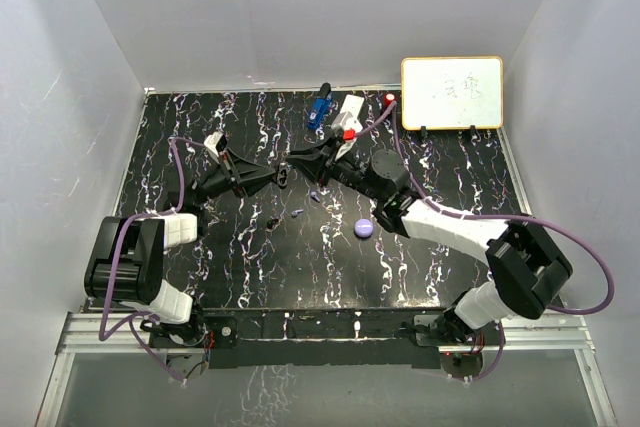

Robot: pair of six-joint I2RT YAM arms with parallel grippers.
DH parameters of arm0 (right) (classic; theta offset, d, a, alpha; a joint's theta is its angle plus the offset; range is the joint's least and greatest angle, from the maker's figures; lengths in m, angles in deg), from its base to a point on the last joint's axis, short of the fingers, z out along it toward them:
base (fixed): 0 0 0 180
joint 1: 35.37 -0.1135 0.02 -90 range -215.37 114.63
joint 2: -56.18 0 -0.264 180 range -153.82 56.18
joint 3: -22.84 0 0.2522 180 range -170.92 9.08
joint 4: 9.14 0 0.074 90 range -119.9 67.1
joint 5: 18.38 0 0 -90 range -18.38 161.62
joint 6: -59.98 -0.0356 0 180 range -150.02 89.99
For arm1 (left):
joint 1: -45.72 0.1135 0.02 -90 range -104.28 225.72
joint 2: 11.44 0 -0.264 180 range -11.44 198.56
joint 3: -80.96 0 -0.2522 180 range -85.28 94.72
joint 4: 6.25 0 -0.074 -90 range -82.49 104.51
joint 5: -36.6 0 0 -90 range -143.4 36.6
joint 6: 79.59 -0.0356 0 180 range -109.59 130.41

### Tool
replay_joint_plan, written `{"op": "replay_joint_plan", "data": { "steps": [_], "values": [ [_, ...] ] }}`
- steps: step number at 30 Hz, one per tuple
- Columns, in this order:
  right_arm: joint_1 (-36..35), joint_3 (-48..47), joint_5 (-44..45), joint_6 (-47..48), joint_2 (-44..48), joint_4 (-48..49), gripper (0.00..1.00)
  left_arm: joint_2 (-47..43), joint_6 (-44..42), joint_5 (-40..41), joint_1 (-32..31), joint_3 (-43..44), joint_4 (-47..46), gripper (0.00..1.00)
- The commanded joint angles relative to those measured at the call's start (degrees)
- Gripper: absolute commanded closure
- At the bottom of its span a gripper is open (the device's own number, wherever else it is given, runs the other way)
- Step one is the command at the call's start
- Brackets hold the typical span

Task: Insert the wireless bluetooth earbuds into the charging case
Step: Place the earbud in the charging case.

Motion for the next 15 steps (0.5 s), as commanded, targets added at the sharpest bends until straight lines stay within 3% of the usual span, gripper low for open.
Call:
{"op": "replay_joint_plan", "data": {
  "steps": [1, 8, 15],
  "values": [
    [0.1, 1.4, -2.3, 2.5, -0.8, 7.8, 1.0, -2.1, -1.5, 1.5, -0.5, 2.4, 0.9, 1.0],
    [0.2, 6.1, -3.6, 5.4, -3.1, 21.4, 1.0, -1.5, -1.1, 2.3, -1.1, 3.4, 1.0, 1.0],
    [0.2, 6.4, -4.4, 6.0, -5.7, 25.6, 1.0, -1.4, -1.1, 2.9, -1.9, 3.7, 1.2, 1.0]
  ]
}}
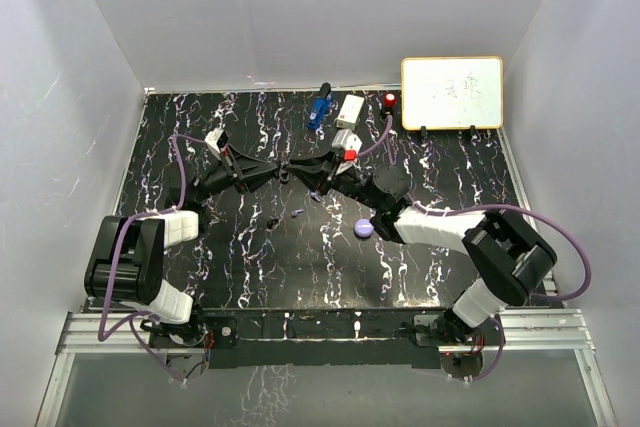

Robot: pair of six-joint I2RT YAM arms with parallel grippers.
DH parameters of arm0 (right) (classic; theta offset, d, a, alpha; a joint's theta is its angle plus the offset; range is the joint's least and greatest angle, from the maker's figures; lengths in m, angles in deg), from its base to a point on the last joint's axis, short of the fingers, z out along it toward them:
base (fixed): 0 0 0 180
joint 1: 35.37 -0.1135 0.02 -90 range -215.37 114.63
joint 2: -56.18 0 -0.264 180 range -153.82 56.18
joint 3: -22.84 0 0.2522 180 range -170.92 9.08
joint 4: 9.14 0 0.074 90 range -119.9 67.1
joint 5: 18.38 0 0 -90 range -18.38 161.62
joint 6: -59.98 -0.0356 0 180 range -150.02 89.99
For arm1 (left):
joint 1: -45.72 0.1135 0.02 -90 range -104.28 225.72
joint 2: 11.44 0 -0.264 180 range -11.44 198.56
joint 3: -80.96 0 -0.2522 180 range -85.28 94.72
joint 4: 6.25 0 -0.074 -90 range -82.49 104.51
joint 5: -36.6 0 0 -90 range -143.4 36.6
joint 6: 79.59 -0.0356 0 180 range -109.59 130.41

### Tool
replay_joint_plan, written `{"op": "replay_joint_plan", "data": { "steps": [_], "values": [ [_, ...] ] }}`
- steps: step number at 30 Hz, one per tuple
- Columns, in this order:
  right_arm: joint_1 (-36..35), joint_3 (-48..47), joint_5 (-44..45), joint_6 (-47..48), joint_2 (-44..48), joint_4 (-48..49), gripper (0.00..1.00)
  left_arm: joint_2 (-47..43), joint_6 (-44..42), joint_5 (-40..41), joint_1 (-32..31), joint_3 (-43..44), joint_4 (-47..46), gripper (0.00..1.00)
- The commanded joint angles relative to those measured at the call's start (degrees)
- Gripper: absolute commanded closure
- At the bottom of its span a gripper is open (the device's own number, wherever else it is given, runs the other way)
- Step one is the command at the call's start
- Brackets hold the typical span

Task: Insert the wireless bluetooth earbuds into the charging case
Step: Place the earbud in the charging case.

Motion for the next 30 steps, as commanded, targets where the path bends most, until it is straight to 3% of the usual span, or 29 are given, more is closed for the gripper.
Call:
{"op": "replay_joint_plan", "data": {
  "steps": [1, 30],
  "values": [
    [0.1, 0.2, -1.0, 1.5, -0.8, 9.8, 1.0, -1.4, -0.3, 0.7, -0.8, 1.7, -0.8, 1.0],
    [0.1, -1.3, 1.2, 2.3, -4.8, 12.6, 1.0, -3.1, -0.3, 1.2, -2.3, 0.3, -0.5, 1.0]
  ]
}}
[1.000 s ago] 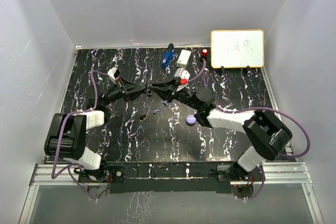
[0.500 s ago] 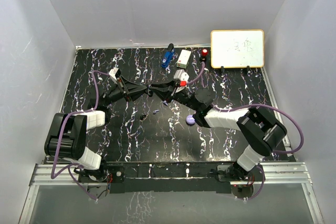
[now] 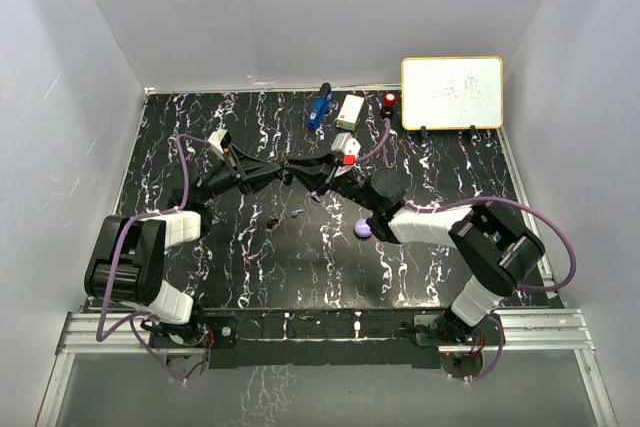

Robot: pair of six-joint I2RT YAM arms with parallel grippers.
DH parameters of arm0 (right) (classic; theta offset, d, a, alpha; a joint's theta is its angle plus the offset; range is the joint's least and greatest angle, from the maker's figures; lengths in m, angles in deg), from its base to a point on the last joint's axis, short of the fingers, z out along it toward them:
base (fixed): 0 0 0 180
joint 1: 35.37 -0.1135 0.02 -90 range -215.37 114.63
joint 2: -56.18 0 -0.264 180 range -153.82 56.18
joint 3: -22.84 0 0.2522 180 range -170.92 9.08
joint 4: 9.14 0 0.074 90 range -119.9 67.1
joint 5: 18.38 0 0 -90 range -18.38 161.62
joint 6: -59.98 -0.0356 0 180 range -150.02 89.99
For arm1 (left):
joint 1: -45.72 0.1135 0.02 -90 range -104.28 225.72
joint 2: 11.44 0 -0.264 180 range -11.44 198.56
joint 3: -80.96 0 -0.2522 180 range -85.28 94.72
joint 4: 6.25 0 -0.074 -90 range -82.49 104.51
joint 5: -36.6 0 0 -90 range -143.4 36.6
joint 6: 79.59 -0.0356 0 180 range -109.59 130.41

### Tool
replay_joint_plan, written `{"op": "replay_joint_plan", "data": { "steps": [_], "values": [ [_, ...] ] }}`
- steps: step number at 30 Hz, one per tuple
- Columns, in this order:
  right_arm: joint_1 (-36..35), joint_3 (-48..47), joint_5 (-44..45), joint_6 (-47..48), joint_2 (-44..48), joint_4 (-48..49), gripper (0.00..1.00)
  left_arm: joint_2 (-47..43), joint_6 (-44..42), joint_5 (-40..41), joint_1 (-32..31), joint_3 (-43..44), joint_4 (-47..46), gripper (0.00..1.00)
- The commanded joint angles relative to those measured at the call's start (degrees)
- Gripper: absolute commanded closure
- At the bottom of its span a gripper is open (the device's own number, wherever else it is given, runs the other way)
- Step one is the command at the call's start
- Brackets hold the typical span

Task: Insert the wireless bluetooth earbuds into the charging case
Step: Place the earbud in the charging case.

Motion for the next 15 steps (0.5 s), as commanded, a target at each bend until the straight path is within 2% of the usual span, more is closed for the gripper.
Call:
{"op": "replay_joint_plan", "data": {
  "steps": [1, 15],
  "values": [
    [0.3, -1.7, 1.5, 1.1, -0.2, 4.0, 1.0, -3.1, -0.3, 0.0, -0.4, 0.3, -0.5, 1.0],
    [0.3, -2.1, 1.6, 1.4, -1.3, 4.5, 1.0, -4.1, -0.9, -0.2, -0.8, 0.4, 0.7, 1.0]
  ]
}}
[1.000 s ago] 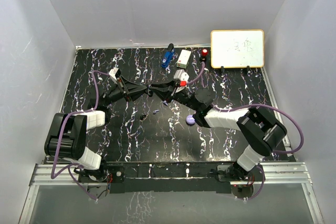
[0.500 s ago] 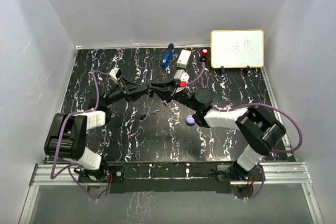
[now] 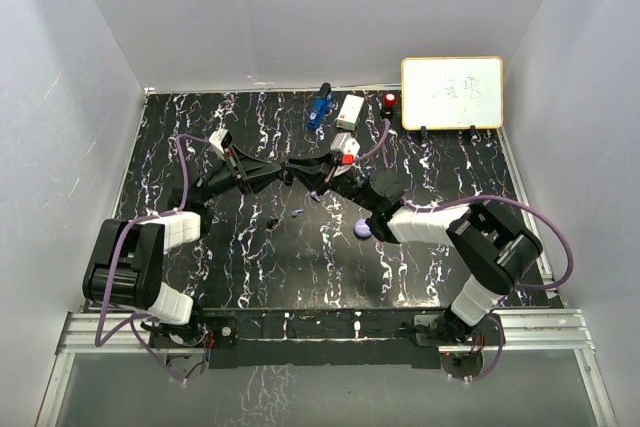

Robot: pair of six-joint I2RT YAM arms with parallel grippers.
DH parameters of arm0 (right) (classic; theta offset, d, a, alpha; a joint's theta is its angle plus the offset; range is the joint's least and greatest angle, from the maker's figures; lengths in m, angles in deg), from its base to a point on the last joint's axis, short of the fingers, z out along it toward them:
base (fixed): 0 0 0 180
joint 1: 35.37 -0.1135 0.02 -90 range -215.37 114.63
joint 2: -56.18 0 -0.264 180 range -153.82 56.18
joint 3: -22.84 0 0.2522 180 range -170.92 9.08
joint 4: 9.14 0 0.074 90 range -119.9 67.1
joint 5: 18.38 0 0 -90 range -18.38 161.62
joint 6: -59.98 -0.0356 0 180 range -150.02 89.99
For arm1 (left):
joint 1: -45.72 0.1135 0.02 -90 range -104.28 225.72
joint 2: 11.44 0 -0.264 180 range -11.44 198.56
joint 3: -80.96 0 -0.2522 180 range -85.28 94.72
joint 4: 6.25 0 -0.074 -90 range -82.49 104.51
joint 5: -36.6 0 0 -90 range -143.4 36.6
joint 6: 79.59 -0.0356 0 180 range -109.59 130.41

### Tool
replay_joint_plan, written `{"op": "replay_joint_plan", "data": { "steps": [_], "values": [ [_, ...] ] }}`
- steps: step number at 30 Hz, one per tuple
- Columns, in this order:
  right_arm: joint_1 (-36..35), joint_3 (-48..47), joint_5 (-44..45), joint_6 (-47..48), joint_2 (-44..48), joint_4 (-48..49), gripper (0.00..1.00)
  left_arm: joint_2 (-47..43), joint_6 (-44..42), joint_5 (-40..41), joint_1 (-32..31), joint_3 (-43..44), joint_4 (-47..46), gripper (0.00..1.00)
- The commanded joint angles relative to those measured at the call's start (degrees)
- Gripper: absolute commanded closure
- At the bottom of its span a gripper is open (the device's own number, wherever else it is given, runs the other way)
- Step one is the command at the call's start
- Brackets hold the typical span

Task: Insert the wireless bluetooth earbuds into the charging case
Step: Place the earbud in the charging case.

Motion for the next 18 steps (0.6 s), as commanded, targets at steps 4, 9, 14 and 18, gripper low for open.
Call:
{"op": "replay_joint_plan", "data": {
  "steps": [4, 9, 14, 18],
  "values": [
    [0.3, -2.0, 0.6, 1.2, -0.4, 4.4, 1.0, -2.8, -0.6, -0.2, -0.4, 0.4, -0.8, 1.0],
    [0.5, -1.9, 0.7, 1.2, -0.6, 4.5, 1.0, -3.1, -0.5, -0.3, -0.4, 0.5, -0.7, 1.0],
    [0.6, -2.0, 0.7, 1.0, -0.8, 4.7, 1.0, -3.3, -0.6, -0.3, -0.5, 0.4, -0.5, 1.0],
    [0.8, -2.0, 0.7, 0.9, -0.9, 4.8, 1.0, -3.3, -0.6, -0.3, -0.5, 0.4, -0.4, 1.0]
  ]
}}
